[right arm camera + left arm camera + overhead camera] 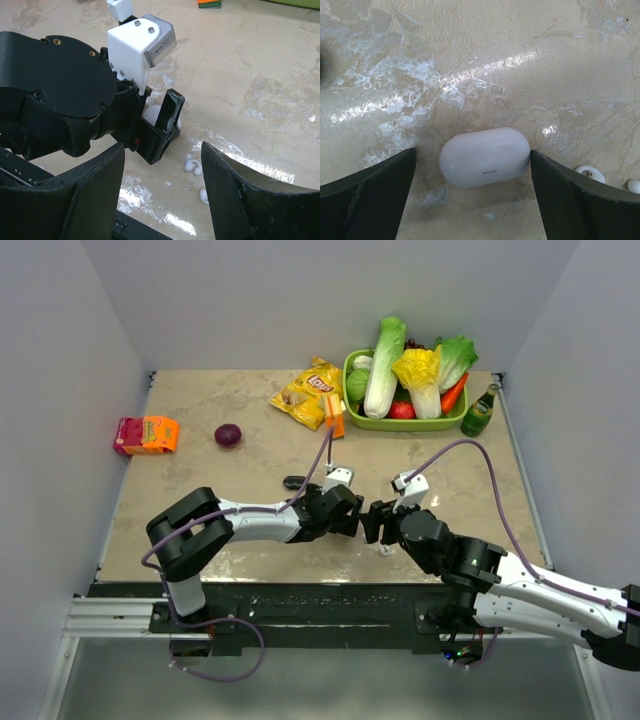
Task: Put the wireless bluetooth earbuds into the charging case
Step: Pick up the charging case at the center of the board.
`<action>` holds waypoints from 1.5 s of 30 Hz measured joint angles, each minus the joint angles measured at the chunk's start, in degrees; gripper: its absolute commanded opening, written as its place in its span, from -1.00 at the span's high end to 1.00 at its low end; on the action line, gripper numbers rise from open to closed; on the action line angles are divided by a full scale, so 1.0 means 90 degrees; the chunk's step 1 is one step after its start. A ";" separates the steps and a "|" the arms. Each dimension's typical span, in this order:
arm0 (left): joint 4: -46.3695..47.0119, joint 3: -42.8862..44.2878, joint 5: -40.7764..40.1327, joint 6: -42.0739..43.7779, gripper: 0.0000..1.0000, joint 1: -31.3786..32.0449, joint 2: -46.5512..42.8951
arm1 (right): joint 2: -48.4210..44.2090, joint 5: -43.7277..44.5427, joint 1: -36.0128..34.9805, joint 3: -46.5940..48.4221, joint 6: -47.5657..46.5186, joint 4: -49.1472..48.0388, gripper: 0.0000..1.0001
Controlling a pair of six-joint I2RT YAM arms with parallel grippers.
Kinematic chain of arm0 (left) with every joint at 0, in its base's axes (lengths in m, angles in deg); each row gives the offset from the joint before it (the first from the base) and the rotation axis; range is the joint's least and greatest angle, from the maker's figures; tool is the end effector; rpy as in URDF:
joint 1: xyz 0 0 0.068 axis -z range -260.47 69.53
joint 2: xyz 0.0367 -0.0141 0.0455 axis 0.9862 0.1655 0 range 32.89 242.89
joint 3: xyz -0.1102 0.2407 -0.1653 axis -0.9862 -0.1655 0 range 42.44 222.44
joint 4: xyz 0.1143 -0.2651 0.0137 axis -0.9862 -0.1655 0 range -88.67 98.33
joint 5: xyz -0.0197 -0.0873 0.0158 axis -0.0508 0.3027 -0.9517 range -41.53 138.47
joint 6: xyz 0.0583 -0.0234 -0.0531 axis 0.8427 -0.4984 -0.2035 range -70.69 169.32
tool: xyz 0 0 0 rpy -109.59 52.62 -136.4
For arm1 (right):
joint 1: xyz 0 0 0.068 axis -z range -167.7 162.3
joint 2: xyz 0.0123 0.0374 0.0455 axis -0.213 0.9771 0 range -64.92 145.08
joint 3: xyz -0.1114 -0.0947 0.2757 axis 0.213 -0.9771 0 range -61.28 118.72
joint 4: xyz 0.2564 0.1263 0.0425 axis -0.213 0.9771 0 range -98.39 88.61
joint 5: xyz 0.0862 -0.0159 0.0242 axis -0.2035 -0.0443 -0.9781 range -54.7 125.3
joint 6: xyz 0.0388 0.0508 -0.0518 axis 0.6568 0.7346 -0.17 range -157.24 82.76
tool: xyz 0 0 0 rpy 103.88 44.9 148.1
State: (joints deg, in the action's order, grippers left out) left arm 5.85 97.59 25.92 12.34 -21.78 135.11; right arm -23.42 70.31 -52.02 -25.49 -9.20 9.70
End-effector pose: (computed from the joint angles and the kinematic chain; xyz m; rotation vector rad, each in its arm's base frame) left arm 0.2344 -0.3326 0.1445 0.2753 2.3586 -0.3300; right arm 0.1203 0.1554 0.2941 -0.2200 1.9243 0.4782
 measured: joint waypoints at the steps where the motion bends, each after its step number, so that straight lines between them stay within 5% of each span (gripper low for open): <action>1: -0.0022 0.0019 -0.0034 -0.0019 -0.99 0.0015 0.0015 | 0.0000 0.0000 0.0000 0.0000 0.0000 0.0005 -0.32; 20: -0.0908 0.0831 -0.0925 -0.0517 -0.79 0.0410 0.0610 | -0.0032 0.0051 0.0017 -0.0002 -0.0019 0.0466 -0.32; 31: -0.1154 0.0940 -0.1059 -0.0782 -0.83 0.0444 0.0663 | -0.0046 0.0053 0.0017 -0.0002 -0.0019 0.0551 -0.33; 34: -0.1195 0.0976 -0.1088 -0.0821 -0.74 0.0457 0.0690 | -0.0046 0.0053 0.0017 -0.0002 -0.0019 0.0576 -0.32; 45: -0.1154 0.1010 -0.1098 -0.0821 0.11 0.0486 0.0726 | -0.0121 0.0053 0.0022 -0.0051 -0.0017 0.0593 -0.33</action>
State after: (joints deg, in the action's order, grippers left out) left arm -4.53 106.68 16.04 4.96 -17.40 141.64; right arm -24.51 70.79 -51.82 -25.95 -9.36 15.03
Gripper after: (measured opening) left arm 0.738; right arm 0.659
